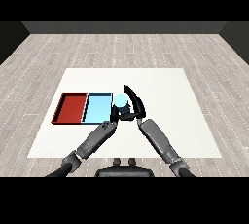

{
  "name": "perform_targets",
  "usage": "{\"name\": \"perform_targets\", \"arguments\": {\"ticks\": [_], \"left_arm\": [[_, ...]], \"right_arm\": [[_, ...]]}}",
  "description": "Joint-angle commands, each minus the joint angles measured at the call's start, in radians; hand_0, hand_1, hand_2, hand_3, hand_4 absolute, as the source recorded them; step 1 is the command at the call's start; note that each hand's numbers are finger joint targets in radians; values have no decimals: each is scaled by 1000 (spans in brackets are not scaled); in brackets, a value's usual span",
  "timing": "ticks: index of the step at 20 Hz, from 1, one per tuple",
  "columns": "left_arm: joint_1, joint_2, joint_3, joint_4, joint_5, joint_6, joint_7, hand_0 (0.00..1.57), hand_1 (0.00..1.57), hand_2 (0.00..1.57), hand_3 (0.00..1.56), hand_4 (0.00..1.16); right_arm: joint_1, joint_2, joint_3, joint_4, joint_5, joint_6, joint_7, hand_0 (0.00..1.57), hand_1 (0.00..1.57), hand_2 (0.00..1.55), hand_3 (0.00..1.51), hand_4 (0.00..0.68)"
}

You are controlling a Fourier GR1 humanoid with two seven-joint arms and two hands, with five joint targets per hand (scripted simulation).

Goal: Pick the blue can and put it in the blue box

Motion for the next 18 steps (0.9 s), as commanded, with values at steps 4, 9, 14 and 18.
{"name": "perform_targets", "arguments": {"ticks": [4,9,14,18], "left_arm": [[41,3,67,34,10,-51,-38,1571,1571,1571,1490,1142],[6,0,68,49,30,29,-71,1571,1571,1571,1484,1142],[42,125,131,-53,-16,15,17,1571,1571,1571,1475,1153],[14,221,176,-50,-37,-23,72,1571,1571,1562,1470,1145]], "right_arm": [[16,5,-174,-44,-148,89,-49,0,0,0,0,0],[144,-92,-210,-242,-156,148,-72,0,0,0,0,0],[231,-155,-329,-400,-284,208,-2,0,0,0,0,0],[294,-176,-385,-432,-291,201,-9,0,0,0,0,0]]}}
